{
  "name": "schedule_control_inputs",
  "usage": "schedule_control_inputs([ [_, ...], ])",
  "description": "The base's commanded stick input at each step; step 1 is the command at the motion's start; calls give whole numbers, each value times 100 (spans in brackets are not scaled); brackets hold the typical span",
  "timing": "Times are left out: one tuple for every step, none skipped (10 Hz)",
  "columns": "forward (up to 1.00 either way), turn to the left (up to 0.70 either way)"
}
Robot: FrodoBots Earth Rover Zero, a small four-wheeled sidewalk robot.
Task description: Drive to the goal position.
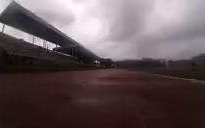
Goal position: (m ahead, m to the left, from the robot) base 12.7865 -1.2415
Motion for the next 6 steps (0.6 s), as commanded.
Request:
schedule_control_inputs([
  [50, 0],
  [50, 0],
  [50, 0],
  [50, -19],
  [50, -50],
  [50, -50],
])
